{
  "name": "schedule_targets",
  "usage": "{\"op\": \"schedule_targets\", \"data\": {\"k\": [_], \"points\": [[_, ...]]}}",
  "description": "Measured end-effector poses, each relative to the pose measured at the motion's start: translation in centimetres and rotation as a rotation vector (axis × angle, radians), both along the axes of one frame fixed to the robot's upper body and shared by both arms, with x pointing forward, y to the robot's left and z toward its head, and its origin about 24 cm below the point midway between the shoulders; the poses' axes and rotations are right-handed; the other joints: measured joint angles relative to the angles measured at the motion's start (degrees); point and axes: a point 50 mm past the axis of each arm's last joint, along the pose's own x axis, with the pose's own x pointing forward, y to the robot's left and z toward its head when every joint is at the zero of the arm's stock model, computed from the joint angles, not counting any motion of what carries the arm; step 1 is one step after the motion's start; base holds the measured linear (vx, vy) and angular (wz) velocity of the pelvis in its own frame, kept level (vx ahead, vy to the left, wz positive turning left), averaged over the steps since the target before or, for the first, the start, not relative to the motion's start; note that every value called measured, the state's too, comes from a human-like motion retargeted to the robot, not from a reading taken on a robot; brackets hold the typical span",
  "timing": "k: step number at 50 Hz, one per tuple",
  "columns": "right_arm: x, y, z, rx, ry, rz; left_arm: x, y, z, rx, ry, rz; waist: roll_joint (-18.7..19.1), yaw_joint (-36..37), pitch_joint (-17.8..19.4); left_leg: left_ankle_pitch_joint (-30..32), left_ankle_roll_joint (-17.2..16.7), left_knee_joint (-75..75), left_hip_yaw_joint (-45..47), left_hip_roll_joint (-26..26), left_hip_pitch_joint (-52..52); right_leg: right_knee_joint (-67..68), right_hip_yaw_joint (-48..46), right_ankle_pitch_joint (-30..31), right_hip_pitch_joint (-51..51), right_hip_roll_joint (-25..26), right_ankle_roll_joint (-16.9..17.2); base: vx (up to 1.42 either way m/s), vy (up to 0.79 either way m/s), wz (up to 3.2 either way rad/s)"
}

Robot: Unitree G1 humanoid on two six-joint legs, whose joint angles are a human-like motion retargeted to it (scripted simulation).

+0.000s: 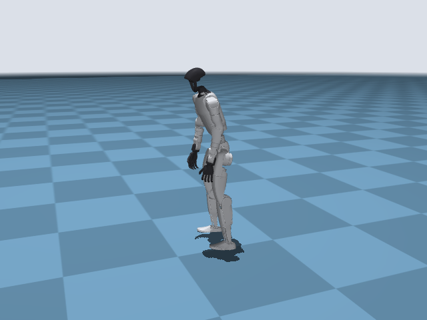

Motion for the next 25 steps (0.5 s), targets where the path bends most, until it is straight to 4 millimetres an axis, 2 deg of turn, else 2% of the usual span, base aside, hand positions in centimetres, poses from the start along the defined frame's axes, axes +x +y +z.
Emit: {"op": "schedule_targets", "data": {"k": [3,7,10,13,15,19,22,25], "points": [[1.8,1.0,1.1,-0.018,-0.053,0.111,1.7,-0.7,0.9,0.026,-0.047,-0.070,-0.50,0.46,5.72,0.56,-0.16,-0.20,0.18,0.26,-1.14,0.19,-0.01,0.79,-1.34,0.13,-0.08,-0.22,0.01,0.04],[4.1,2.1,2.9,-0.097,-0.173,0.284,4.0,-2.3,2.3,0.124,-0.129,-0.252,-0.53,1.49,14.14,1.95,-0.65,-1.19,0.48,0.66,-3.49,-0.41,-0.83,1.83,-3.64,0.31,0.22,-0.24,0.01,0.10],[3.6,2.5,3.1,-0.169,-0.241,0.386,3.6,-3.3,2.2,0.190,-0.186,-0.373,-0.32,1.15,14.94,3.99,-0.83,-2.30,0.20,0.54,-8.67,-1.36,-2.28,3.01,-8.36,0.13,0.91,-0.23,0.02,0.26],[3.5,1.9,4.2,-0.236,-0.401,0.346,4.0,-4.2,3.4,0.197,-0.374,-0.373,0.25,0.18,14.94,5.54,-0.82,-1.27,-1.05,0.02,-16.09,-0.38,-3.22,3.96,-15.09,-0.52,1.07,-0.24,0.02,0.39],[3.9,1.0,6.2,-0.267,-0.581,0.250,4.8,-4.7,5.4,0.156,-0.571,-0.320,1.01,-0.63,14.94,5.62,-0.83,1.85,-2.27,-0.32,-22.96,2.44,-3.42,3.69,-21.25,-1.26,0.61,-0.23,0.02,0.52],[3.8,-1.9,13.3,-0.240,-0.987,0.054,5.5,-4.8,12.1,0.002,-1.001,-0.221,3.32,-1.66,14.94,2.70,-0.74,15.51,-4.52,-0.39,-41.28,15.14,-2.73,-0.27,-37.94,-3.29,-1.51,-0.19,0.03,0.43],[1.7,-4.3,18.5,-0.221,-1.206,-0.017,3.9,-3.9,17.2,-0.112,-1.255,-0.168,4.67,-1.66,14.94,-1.38,-0.85,30.82,-5.09,0.21,-56.29,30.56,-0.67,-5.85,-52.61,-5.23,-3.43,-0.06,0.03,0.08],[-1.5,-6.2,22.3,-0.256,-1.365,-0.071,0.9,-2.5,20.6,-0.183,-1.434,-0.101,5.32,-2.25,14.94,-6.16,-1.90,48.73,-5.02,0.87,-70.49,49.48,2.98,-12.92,-67.38,-7.65,-4.94,0.00,0.00,0.00]]}}
